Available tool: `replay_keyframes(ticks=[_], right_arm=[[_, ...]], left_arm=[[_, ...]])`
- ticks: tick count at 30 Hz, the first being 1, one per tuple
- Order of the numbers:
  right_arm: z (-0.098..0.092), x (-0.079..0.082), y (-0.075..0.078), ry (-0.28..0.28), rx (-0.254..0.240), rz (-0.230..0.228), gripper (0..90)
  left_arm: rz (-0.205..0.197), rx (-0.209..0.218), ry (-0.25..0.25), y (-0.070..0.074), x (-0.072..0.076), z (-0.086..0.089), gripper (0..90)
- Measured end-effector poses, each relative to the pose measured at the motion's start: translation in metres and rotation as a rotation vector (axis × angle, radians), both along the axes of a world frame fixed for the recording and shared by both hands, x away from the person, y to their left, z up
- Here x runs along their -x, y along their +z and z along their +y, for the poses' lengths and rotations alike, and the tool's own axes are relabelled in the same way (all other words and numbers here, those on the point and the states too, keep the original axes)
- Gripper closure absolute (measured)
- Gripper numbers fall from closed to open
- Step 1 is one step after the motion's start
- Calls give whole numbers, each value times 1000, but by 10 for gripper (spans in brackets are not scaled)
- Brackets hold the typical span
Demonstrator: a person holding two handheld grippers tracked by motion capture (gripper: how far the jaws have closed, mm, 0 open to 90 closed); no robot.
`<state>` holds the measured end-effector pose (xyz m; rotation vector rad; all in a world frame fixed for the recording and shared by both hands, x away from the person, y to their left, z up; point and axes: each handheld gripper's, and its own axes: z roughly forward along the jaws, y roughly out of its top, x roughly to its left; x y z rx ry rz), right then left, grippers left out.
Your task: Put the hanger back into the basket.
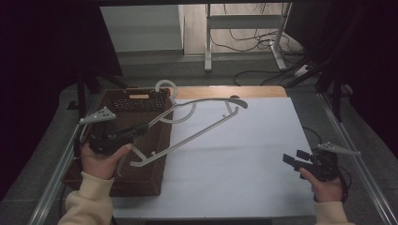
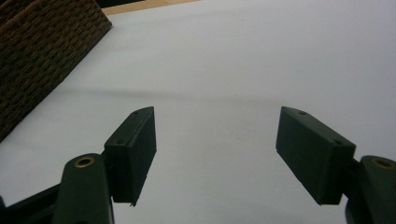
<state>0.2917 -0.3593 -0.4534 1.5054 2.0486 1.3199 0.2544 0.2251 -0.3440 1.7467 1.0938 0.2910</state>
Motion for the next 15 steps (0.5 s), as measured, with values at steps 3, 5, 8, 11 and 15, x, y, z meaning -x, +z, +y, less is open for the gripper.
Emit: replay_keyframes(ticks=[3, 5, 8, 11, 15], right_arm=[[0, 0, 0, -1, 0, 2, 290], [0, 0, 0, -2, 2, 2, 290], [0, -1, -1, -2, 4, 4, 290], [0, -1, -1, -3, 8, 6, 289], [1, -1, -1, -3, 10, 9, 289]], left_arm=[[2, 4, 20, -1, 2, 11, 823], [4, 1, 33, -2, 4, 18, 824], [8, 0, 55, -3, 6, 29, 823], [10, -1, 77, -4, 7, 39, 824], [11, 3, 104, -6, 10, 52, 823]])
